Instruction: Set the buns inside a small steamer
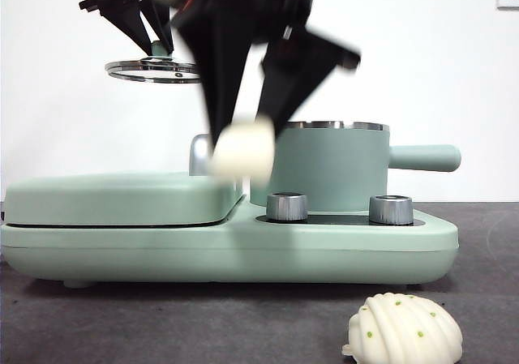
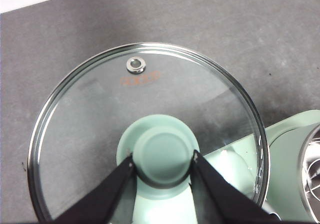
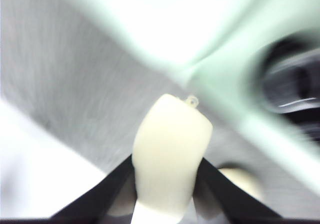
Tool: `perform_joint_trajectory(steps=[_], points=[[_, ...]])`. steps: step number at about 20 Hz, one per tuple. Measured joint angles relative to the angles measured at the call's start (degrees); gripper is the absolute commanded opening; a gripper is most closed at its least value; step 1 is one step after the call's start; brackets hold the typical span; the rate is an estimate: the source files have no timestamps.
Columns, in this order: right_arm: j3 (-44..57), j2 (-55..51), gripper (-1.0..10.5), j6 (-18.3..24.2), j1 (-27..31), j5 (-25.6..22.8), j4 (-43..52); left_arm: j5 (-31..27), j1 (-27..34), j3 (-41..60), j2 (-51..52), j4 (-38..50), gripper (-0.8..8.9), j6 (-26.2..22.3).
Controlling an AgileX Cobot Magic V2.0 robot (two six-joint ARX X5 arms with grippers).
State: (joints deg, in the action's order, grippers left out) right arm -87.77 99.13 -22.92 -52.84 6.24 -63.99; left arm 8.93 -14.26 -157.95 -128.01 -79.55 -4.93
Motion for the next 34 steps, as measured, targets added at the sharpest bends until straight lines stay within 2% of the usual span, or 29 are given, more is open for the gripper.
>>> perform_joint_trajectory(steps=[4,7,11,16,21,25,31,34], points=[[-16.70,1.86,1.4,5.57,9.90,-0.11,-6.40,0.00,0.15,0.00,0.00,0.00,0.58,0.00],[-27.26,7.52,1.4,8.83,16.61,-0.24,-7.87,-0.02,0.15,0.00,0.00,0.02,0.58,0.00],[-35.21,16.48,1.4,11.74,21.46,-0.24,-11.87,0.00,0.15,0.00,0.00,0.04,0.58,0.00],[-35.23,22.84,1.4,14.08,21.84,1.49,-12.39,0.00,0.15,0.00,0.00,0.09,0.58,0.00],[-35.23,24.50,1.8,15.45,21.84,1.60,-12.39,0.00,0.15,0.00,0.00,0.09,0.58,0.00],[-35.23,24.50,3.9,15.65,22.14,2.75,-12.11,0.00,0.15,0.00,0.00,0.11,0.58,0.00],[-36.22,24.52,4.0,15.65,22.21,2.75,-10.95,0.00,0.15,0.00,0.00,0.11,0.58,0.00],[-42.38,24.68,4.0,16.09,22.53,2.58,-12.87,0.00,0.15,0.00,0.00,0.13,0.58,0.04]])
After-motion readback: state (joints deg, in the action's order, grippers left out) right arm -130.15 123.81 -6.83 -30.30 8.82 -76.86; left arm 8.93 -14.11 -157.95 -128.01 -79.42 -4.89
